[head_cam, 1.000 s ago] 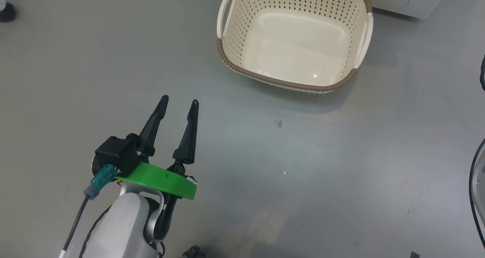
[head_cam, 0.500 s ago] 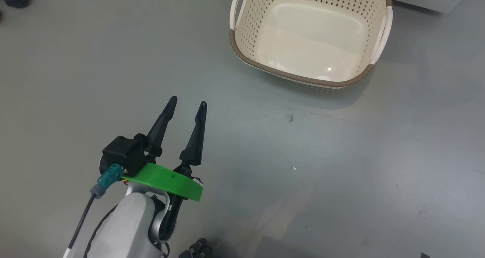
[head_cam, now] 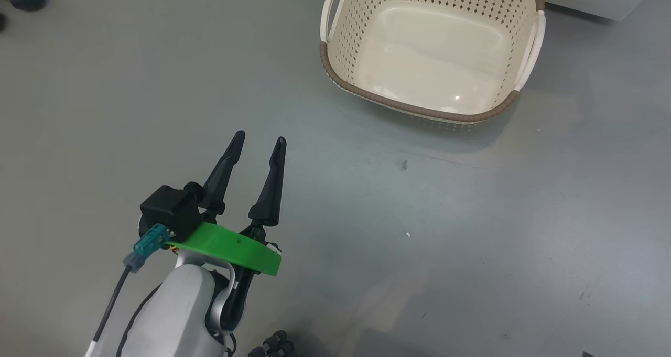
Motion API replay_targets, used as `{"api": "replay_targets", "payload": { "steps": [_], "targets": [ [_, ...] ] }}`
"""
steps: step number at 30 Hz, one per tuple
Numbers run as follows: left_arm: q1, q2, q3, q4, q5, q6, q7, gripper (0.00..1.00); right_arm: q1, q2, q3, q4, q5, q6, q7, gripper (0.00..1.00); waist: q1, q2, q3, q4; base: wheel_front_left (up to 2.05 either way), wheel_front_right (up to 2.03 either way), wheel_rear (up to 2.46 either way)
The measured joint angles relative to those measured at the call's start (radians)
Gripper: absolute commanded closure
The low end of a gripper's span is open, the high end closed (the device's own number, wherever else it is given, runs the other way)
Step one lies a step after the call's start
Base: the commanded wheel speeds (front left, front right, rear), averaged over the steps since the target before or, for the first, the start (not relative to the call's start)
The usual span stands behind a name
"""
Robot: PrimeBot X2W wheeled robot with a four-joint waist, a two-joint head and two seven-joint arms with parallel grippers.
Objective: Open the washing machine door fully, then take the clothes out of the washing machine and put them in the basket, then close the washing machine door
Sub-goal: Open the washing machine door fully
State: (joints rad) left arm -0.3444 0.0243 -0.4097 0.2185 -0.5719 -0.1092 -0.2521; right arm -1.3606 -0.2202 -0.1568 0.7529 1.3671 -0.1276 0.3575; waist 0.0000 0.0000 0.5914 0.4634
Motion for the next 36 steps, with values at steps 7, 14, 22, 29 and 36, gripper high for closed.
{"api": "replay_targets", "payload": {
  "steps": [7,14,22,29,36],
  "targets": [
    [0.000,0.000,-0.001,0.001,-0.023,0.007,0.000,0.00,-0.002,-0.002,0.001,0.017,0.000,0.000,0.029,1.00,0.0000,0.0000,-0.006,-0.004,0.00,0.00,0.00],
    [-0.001,0.000,-0.001,0.011,-0.023,0.007,0.000,0.00,0.012,-0.004,0.015,0.034,0.001,0.000,0.060,1.00,0.0000,0.0000,-0.027,-0.009,0.00,0.00,0.00],
    [-0.001,0.000,0.006,0.026,-0.006,0.007,0.000,0.00,0.046,0.003,0.021,0.053,0.001,0.002,0.076,1.00,0.0000,0.0000,-0.058,-0.019,0.00,0.00,0.00],
    [-0.001,0.000,0.016,0.026,0.002,0.008,0.000,0.00,0.071,0.015,0.022,0.063,0.005,0.003,0.090,1.00,0.0000,0.0000,-0.078,-0.031,0.00,0.00,0.00],
    [-0.001,0.000,0.021,0.033,0.010,0.008,0.000,0.00,0.109,0.027,0.017,0.080,0.017,0.024,0.100,1.00,0.0000,0.0000,-0.107,-0.040,0.00,0.00,0.00]
  ]
}}
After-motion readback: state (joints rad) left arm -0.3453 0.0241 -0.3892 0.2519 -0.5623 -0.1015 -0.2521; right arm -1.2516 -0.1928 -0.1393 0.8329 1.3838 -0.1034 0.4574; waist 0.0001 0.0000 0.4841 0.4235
